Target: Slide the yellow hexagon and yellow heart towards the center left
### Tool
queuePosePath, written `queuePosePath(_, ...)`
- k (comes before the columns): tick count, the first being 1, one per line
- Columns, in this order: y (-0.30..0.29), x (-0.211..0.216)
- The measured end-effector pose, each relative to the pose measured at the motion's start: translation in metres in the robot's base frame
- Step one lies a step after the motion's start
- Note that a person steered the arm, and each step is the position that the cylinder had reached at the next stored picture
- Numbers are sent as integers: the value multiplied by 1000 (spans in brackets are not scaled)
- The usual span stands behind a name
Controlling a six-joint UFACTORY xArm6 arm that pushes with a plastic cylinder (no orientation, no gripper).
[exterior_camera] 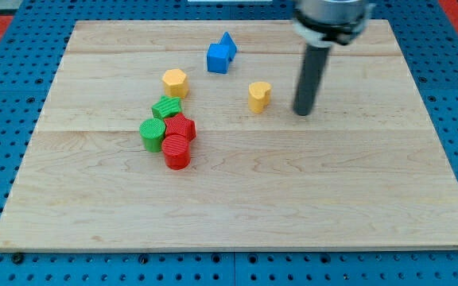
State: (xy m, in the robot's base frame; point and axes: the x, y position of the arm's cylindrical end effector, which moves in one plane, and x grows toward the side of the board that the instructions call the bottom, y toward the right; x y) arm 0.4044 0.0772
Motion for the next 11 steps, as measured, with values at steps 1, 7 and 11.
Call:
queuePosePath(1, -24, -13)
queuePosePath(7, -88, -33)
queuePosePath(11, -207, -67)
